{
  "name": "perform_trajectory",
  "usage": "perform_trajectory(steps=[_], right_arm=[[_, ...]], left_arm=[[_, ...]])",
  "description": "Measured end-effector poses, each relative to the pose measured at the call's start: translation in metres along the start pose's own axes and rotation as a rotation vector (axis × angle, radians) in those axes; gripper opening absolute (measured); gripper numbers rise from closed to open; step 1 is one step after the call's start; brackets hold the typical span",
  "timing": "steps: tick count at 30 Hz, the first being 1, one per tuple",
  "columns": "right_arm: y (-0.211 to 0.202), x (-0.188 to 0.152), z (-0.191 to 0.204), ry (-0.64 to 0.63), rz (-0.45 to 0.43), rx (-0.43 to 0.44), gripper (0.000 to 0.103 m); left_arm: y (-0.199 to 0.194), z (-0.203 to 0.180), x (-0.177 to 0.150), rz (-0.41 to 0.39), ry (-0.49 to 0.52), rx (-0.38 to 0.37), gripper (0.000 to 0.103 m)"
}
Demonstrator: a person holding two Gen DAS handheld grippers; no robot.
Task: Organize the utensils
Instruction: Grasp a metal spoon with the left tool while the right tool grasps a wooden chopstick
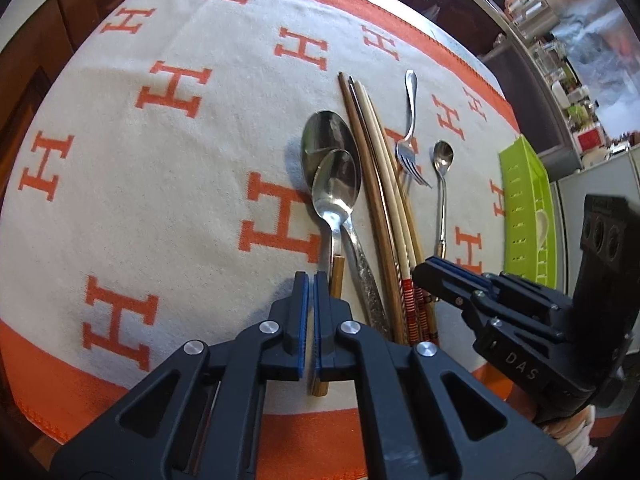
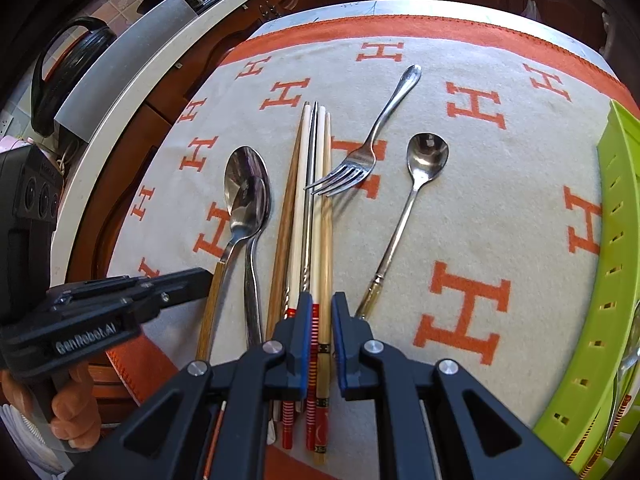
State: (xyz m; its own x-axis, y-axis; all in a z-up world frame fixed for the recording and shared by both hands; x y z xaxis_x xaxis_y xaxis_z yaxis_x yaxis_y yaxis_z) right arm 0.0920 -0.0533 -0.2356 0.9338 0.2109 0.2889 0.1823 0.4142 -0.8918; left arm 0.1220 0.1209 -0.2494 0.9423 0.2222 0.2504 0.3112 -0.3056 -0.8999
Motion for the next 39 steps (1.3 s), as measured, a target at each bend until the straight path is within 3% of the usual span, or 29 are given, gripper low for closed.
perform_trajectory(steps=[4, 7, 9, 10, 17, 19, 25, 26, 39], right_arm=[[0.0, 0.0, 0.0, 0.003, -0.004, 0.008, 0.007], [0.0, 0.0, 0.0, 0.002, -0.006, 0.007, 0.007], [-0.001, 0.0, 0.0, 0.002, -0.008, 0.01, 0.007], [-0.001, 0.0, 0.0, 0.003, -0.009, 0.011, 0.007], [-0.002, 0.0, 0.001, 0.004, -0.02, 0.02, 0.006], [-0.006, 0.0, 0.002, 0.0, -0.035, 0.025, 0.006], [-0.016, 0.002, 0.006, -0.01, -0.064, 0.053, 0.006], [-0.018, 0.002, 0.006, -0.01, -0.069, 0.057, 0.006], [-0.049, 0.003, 0.002, 0.037, -0.144, 0.114, 0.006]], left_arm=[[-0.01, 0.001, 0.004, -0.035, -0.007, 0.002, 0.0], [-0.012, -0.006, 0.006, -0.032, 0.005, -0.029, 0.016], [-0.013, -0.012, 0.006, -0.042, 0.017, -0.029, 0.034], [-0.012, -0.014, 0.006, -0.044, 0.022, -0.025, 0.035], [0.004, -0.027, 0.004, -0.026, 0.081, 0.02, 0.033], [0.01, -0.025, 0.003, -0.011, 0.078, 0.027, 0.023], [0.013, -0.022, 0.009, -0.022, 0.069, 0.025, 0.013], [0.014, -0.022, 0.01, -0.018, 0.068, 0.011, 0.005], [-0.007, -0.031, 0.001, -0.031, 0.078, -0.045, 0.005]])
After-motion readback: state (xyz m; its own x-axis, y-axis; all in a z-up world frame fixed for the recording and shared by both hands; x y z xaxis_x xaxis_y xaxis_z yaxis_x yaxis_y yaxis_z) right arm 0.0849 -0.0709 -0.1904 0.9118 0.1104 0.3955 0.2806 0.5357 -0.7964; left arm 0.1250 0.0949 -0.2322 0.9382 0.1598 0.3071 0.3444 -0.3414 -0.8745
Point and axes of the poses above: each gripper's, at about its wrist camera, not at the fingertips, and y roughly the way its jaws point, z to its left, x to its top, the point moved 4 cm from there along y, roughly the way its jaws point, and after that the axes turned 3 degrees about -z, right-handed, at the moved point
